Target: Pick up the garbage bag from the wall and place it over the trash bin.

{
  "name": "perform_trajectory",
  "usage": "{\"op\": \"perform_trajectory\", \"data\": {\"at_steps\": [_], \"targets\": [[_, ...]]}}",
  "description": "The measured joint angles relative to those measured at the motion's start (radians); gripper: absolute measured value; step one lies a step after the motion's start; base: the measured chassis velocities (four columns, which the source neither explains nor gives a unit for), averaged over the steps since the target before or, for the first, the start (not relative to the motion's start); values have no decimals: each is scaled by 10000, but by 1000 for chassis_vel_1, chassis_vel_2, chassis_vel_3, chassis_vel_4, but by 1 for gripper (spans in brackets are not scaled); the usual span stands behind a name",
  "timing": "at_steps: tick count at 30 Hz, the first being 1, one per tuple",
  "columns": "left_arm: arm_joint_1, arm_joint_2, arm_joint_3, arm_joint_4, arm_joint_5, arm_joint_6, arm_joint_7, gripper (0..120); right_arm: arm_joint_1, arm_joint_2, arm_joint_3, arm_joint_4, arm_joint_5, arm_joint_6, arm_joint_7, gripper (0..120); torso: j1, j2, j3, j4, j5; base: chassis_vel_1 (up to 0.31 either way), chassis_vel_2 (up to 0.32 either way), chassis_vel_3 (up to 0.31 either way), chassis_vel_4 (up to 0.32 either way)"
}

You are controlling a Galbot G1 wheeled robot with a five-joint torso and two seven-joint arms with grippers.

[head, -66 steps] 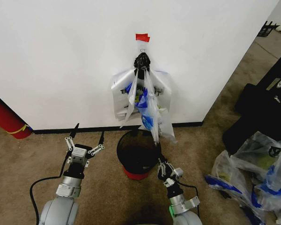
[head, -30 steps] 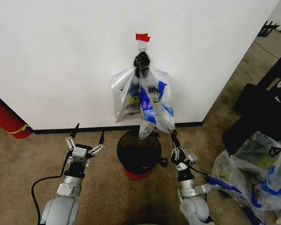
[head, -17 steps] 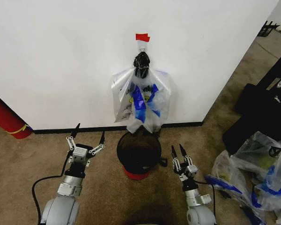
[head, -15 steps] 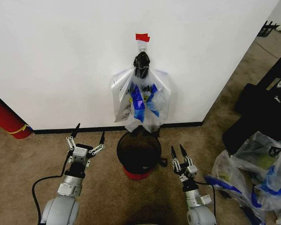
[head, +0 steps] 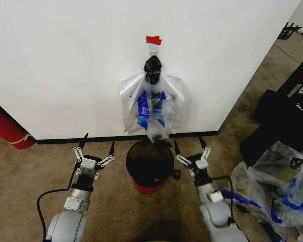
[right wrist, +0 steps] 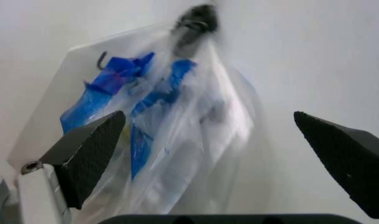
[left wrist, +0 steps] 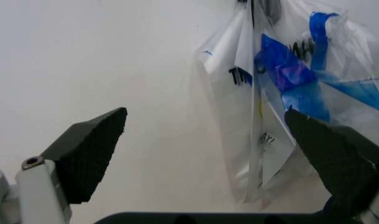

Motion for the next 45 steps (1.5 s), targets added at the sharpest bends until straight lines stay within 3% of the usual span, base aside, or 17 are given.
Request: {"op": "perform_trajectory", "data": {"at_steps": [3, 6, 8, 15, 24, 34, 42, 45], "targets": [[-78, 14, -32, 119, -3, -5, -18, 100, 635, -354, -231, -129, -1463, -227, 307, 100, 0, 0, 0, -1, 1, 0, 0, 0, 0], [-99, 17, -41, 145, -3, -8, -23, 100, 793, -440, -282, -172, -1727, -242, 317, 100, 0, 0, 0, -1, 1, 0, 0, 0, 0], [-171, 23, -58, 236, -5, -18, -33, 100, 1490, -914, -524, -433, -2684, -276, 192, 100, 0, 0, 1, 0, 0, 0, 0, 0, 0], [-324, 25, 4, 362, 29, -20, -39, 100, 3209, -1973, -1450, -1171, -3610, -857, -326, 100, 0, 0, 0, -3, -1, 0, 0, 0, 0], [-303, 102, -19, 359, 61, -15, -147, 100, 4666, -1496, -2015, -2374, -3928, -802, -784, 100, 0, -1, 0, 1, 0, 0, 0, 0, 0], [-220, 229, -240, 303, -61, -91, -197, 100, 4815, -1229, -1710, -2453, -4620, -820, -2320, 100, -1, 0, -1, -2, -1, 0, 0, 0, 0], [-217, 205, -186, 300, -45, -119, -207, 100, 4816, -1278, -1462, -2484, -4684, -1128, -2457, 75, -1, 0, -1, -2, 0, 0, 0, 0, 0], [-225, 178, -132, 301, -15, -121, -207, 100, 4742, -1320, -1414, -2496, -4564, -1234, -2196, 60, -1, 0, -1, 0, -1, 0, 0, 0, 0]]}}
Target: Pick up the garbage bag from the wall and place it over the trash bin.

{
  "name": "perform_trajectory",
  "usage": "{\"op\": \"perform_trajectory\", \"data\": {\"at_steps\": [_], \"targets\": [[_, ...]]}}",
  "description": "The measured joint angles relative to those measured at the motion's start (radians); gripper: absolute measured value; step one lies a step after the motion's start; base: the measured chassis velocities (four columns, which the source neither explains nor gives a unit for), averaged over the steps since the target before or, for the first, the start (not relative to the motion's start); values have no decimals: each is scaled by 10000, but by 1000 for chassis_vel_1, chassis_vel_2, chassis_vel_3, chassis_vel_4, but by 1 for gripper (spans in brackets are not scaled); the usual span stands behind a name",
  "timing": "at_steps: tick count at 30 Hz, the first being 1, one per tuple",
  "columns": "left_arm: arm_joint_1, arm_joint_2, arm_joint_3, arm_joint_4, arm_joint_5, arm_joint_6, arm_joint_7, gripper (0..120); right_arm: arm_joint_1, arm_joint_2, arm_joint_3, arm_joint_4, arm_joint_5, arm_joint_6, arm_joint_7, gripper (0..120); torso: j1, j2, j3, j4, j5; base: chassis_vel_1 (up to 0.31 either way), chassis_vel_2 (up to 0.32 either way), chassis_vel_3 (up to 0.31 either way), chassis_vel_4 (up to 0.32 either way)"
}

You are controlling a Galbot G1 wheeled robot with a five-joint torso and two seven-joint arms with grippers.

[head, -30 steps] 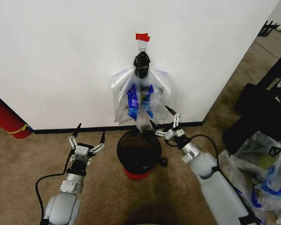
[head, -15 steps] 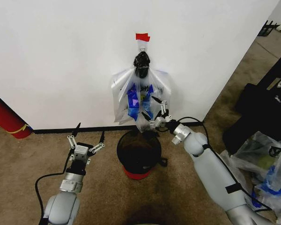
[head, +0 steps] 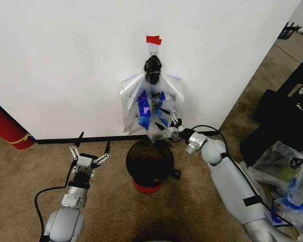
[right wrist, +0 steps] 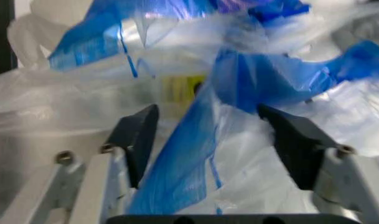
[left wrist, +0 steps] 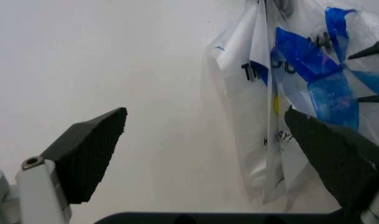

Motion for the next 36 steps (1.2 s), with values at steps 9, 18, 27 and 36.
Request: {"op": "perform_trajectory", "data": {"at_steps": [9, 18, 27, 36], "targets": [[-12, -89, 99, 2, 65, 0, 0, 100, -624, -312, 47, 257, 544, -566, 1040, 27, 0, 1, 0, -2, 1, 0, 0, 0, 0], [-39, -103, 388, -133, -148, -69, -8, 100, -1741, -409, -550, 1225, 4843, -1584, 2056, 0, 0, 2, 0, -2, 0, 0, 0, 0, 0], [-195, 417, 1241, -572, -2345, -22, 148, 100, -2893, 260, -803, 2546, 8517, -1606, 2117, 0, -1, 2, -1, -2, 1, 0, 0, 0, 0], [-911, 1062, 2210, -777, -3235, 936, 105, 100, -3340, 1237, -630, 3213, 10870, -1895, 2004, 0, 0, 1, 0, -1, -2, 0, 0, 0, 0]]}}
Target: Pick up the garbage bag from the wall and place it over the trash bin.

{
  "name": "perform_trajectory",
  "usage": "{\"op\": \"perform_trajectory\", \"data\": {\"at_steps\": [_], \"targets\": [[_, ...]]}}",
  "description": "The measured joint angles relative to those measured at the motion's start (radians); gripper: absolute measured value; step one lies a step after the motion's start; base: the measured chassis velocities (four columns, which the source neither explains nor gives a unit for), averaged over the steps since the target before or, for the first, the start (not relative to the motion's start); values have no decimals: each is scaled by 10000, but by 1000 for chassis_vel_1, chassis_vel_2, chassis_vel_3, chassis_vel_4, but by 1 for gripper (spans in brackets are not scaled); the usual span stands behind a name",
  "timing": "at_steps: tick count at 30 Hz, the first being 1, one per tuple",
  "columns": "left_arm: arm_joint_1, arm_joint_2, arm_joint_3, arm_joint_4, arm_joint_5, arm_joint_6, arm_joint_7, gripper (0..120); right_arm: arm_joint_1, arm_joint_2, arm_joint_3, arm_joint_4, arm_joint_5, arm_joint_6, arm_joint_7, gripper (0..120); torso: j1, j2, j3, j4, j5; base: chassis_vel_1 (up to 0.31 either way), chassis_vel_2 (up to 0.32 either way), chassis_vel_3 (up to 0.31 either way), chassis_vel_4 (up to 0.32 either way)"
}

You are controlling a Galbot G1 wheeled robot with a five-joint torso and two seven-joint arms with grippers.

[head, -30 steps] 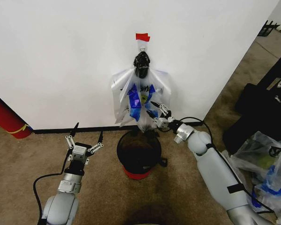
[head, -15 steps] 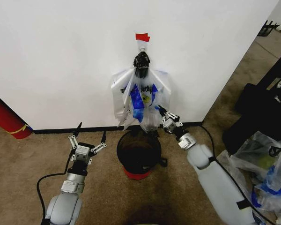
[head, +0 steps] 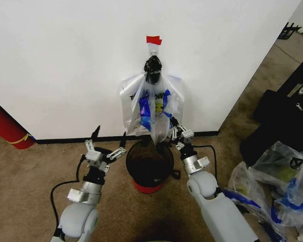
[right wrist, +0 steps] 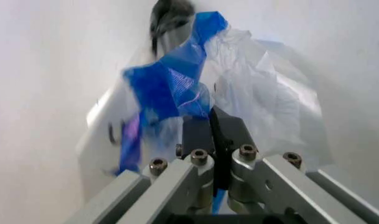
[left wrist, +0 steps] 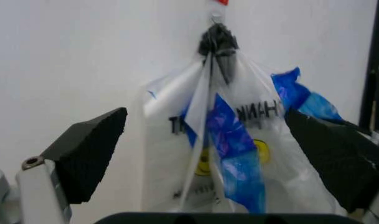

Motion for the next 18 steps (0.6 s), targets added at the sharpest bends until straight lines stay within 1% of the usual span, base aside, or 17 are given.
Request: {"op": "perform_trajectory", "data": {"at_steps": [1, 3, 5, 6, 7, 8, 12, 14, 18], "targets": [[-117, 92, 140, -41, -66, 262, -76, 100, -73, 171, 6, 118, 421, -51, -33, 0, 0, 0, 0, 1, 0, 0, 0, 0, 0], [-426, 364, 612, -123, -294, 1056, -356, 100, -252, 527, -24, 361, 1395, -178, -72, 0, 0, 0, 0, -3, 2, 0, 0, 0, 0], [-490, 481, 846, -200, -431, 1562, -489, 100, -279, 762, -135, 381, 1773, -254, -80, 0, 0, 0, 1, -3, 1, 0, 0, 0, 0], [-493, 489, 918, -234, -476, 1763, -527, 100, -251, 864, -205, 314, 1830, -264, -113, 0, 0, 0, 0, 1, 5, 0, 0, 0, 0], [-493, 489, 918, -234, -476, 1763, -527, 100, -251, 864, -205, 314, 1830, -264, -113, 0, 0, 0, 0, 1, 5, 0, 0, 0, 0], [-540, 486, 1026, -236, -531, 1948, -564, 100, -236, 934, -237, 252, 1846, -267, -146, 0, 0, 0, 0, 9, 4, 0, 0, 0, 0], [-1137, 423, 1740, 123, -937, 2613, -707, 100, -298, 1092, -262, 183, 1839, -267, -186, 0, 0, 0, 1, -2, 2, 0, 0, 0, 0], [-1319, 398, 1901, 260, -1072, 2738, -721, 100, -324, 1115, -257, 187, 1832, -268, -186, 0, 0, 0, 1, -3, 2, 0, 0, 0, 0], [-2230, 281, 2618, 720, -1899, 3435, -1008, 98, -444, 1180, -174, 279, 1829, -267, -179, 0, 0, -1, 1, -1, 2, 0, 0, 0, 0]]}}
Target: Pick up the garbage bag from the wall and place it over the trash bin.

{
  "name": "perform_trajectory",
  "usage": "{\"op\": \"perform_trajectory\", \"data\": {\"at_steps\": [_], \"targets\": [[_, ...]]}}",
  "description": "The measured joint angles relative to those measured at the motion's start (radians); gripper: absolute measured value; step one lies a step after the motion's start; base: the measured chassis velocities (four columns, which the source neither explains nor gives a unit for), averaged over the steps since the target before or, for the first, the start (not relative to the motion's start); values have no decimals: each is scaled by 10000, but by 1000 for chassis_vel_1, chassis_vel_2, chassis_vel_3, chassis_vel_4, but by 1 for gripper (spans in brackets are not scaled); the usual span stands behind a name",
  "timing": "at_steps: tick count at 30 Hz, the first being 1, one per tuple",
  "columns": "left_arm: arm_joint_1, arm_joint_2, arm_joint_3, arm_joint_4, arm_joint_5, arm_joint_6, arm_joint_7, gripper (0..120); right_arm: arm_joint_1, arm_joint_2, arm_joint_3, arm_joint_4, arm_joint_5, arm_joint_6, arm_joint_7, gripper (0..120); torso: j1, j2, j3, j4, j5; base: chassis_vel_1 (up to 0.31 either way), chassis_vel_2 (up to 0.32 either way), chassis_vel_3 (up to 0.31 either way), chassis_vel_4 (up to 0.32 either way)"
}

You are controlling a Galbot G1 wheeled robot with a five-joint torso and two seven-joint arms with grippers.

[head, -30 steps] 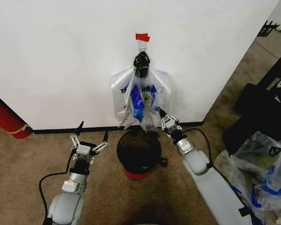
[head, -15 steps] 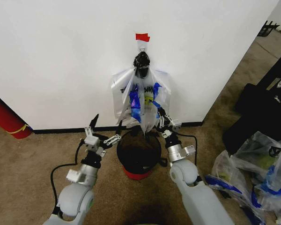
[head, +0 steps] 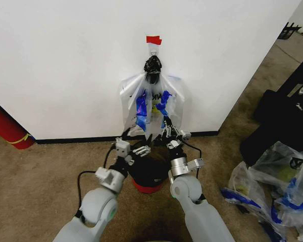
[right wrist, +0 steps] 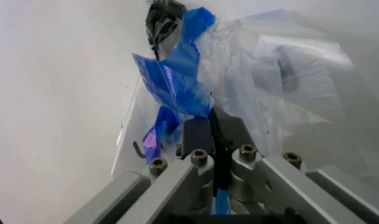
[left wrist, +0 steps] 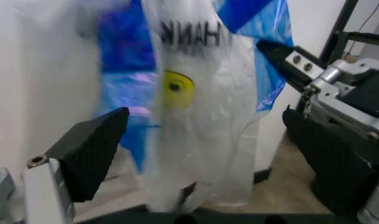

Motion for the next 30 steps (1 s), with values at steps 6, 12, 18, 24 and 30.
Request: {"op": "perform_trajectory", "data": {"at_steps": [6, 12, 18, 24, 30], "targets": [[-1230, -92, 277, 936, -28, 141, -215, 100, -134, -17, 106, 154, 4, -1, 5, 0, 0, -1, 0, -1, 1, 0, 0, 0, 0], [-1585, -126, 270, 1540, 293, 149, -315, 100, -332, -73, 190, 289, -173, 20, -89, 0, 0, -1, 0, 2, 1, 0, 0, 0, 0], [-1568, -362, 350, 1850, 340, 152, -330, 99, -542, -146, 251, 394, -351, 119, -248, 0, 0, -2, 0, 1, 1, 0, 0, 0, 0], [-1591, -704, 144, 2197, 77, 122, -320, 77, -711, -236, 337, 657, -375, 158, -319, 0, 0, -1, -1, 0, 0, 0, 0, 0, 0], [-1605, -845, -52, 2305, -268, 113, -283, 59, -775, -250, 342, 708, -419, 190, -364, 0, 0, -1, -1, 1, 1, 0, 0, 0, 0]]}}
